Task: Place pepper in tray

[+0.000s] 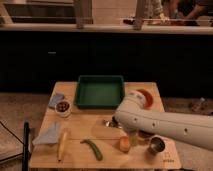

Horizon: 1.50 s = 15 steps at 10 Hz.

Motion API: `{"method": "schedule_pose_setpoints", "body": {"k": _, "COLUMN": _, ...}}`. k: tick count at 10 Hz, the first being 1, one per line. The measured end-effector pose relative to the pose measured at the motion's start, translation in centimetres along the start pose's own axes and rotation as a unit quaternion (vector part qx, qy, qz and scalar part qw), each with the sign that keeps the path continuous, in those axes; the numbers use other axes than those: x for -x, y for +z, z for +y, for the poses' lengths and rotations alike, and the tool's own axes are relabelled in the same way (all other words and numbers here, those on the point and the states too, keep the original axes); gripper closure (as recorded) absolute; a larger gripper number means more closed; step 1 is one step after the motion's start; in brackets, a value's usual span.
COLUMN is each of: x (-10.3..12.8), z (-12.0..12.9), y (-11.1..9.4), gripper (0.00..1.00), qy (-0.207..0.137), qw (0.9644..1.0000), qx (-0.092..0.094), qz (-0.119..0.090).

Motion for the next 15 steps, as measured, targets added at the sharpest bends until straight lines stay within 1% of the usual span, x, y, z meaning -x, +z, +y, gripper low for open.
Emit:
{"method": "schedule_pose_setpoints", "body": {"k": 1, "x": 1.8, "z": -0.2, "y": -0.6, "gripper": 0.2, "qy": 0.006, "qw": 1.0, "qx": 0.001, "qz": -0.003}}
{"method": "schedule_pose_setpoints", "body": {"k": 2, "x": 3.0, "z": -0.3, "y": -1.0, "gripper": 0.2, "qy": 0.011, "qw": 0.9999, "qx": 0.003, "qz": -0.007}}
{"method": "schedule_pose_setpoints", "body": {"k": 3, "x": 4.5, "z": -0.4, "y": -1.3, "gripper": 0.2, "qy": 0.017, "qw": 0.9997, "qx": 0.006, "qz": -0.015}}
{"method": "schedule_pose_setpoints", "body": {"k": 4, "x": 6.2, "z": -0.5, "y": -1.5, "gripper": 0.2, "qy": 0.022, "qw": 0.9994, "qx": 0.01, "qz": -0.026}}
{"method": "schedule_pose_setpoints", "body": {"k": 5, "x": 7.2, "z": -0.4, "y": -1.4, "gripper": 0.2, "qy": 0.03, "qw": 0.9988, "qx": 0.015, "qz": -0.035}}
{"method": "schedule_pose_setpoints", "body": {"k": 6, "x": 8.0, "z": -0.2, "y": -1.3, "gripper": 0.2, "qy": 0.037, "qw": 0.9981, "qx": 0.015, "qz": -0.047}}
{"method": "schedule_pose_setpoints", "body": {"k": 8, "x": 9.7, "z": 0.1, "y": -1.0, "gripper": 0.2, "qy": 0.056, "qw": 0.9944, "qx": 0.001, "qz": -0.089}}
{"method": "schedule_pose_setpoints", "body": {"k": 9, "x": 10.2, "z": 0.2, "y": -1.0, "gripper": 0.2, "qy": 0.061, "qw": 0.9931, "qx": -0.006, "qz": -0.1}}
{"method": "schedule_pose_setpoints", "body": {"k": 11, "x": 11.7, "z": 0.3, "y": -0.7, "gripper": 0.2, "qy": 0.067, "qw": 0.9892, "qx": -0.018, "qz": -0.129}}
{"method": "schedule_pose_setpoints", "body": {"k": 12, "x": 12.3, "z": 0.2, "y": -0.5, "gripper": 0.2, "qy": 0.075, "qw": 0.9865, "qx": -0.024, "qz": -0.144}}
{"method": "schedule_pose_setpoints", "body": {"k": 13, "x": 12.5, "z": 0.2, "y": -0.2, "gripper": 0.2, "qy": 0.081, "qw": 0.9844, "qx": -0.027, "qz": -0.154}}
{"method": "schedule_pose_setpoints", "body": {"k": 15, "x": 13.7, "z": -0.1, "y": 0.7, "gripper": 0.2, "qy": 0.095, "qw": 0.9777, "qx": -0.029, "qz": -0.185}}
